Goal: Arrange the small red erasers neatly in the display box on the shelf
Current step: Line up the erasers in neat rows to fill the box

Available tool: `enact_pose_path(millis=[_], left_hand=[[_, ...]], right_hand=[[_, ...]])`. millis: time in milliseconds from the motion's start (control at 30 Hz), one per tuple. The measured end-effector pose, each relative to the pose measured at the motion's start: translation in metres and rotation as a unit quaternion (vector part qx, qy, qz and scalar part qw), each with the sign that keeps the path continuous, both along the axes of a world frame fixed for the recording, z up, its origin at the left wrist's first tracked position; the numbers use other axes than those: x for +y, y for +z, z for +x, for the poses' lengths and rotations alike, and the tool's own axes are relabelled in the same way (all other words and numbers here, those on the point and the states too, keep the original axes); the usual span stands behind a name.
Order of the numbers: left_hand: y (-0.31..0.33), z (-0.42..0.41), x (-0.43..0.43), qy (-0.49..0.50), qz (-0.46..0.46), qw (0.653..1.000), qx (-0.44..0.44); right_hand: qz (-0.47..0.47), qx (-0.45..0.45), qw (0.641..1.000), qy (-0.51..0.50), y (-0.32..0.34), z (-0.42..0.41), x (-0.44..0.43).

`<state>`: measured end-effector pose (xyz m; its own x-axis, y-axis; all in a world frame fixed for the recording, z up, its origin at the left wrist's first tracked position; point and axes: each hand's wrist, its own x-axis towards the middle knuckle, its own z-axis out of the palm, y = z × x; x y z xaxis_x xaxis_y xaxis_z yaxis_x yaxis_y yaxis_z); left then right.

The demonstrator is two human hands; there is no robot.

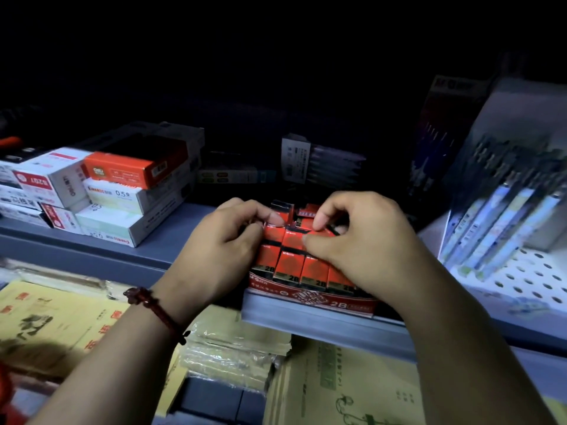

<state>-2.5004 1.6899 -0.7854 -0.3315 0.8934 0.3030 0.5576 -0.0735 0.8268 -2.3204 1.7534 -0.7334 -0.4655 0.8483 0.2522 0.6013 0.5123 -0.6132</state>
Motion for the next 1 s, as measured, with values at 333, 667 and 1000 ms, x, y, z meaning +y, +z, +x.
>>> enact_pose_path(millis=[333,667,1000], left_hand=[[-0.001,0.0,0.001,0.045,0.026,0.997,-0.052],[0.008,0.002,0.005,0.07,-0.01,0.995,-0.074],[0.003,0.003,0.006,0.052,0.007,0.995,-0.09]], right_hand=[[-0.056,-0.057,0.996,0.038,0.016,0.042,0.018],[-0.011,-0.047,0.999,0.007,0.004,0.031,0.015],[-0.015,-0.07,0.997,-0.003,0.012,0.039,0.018]])
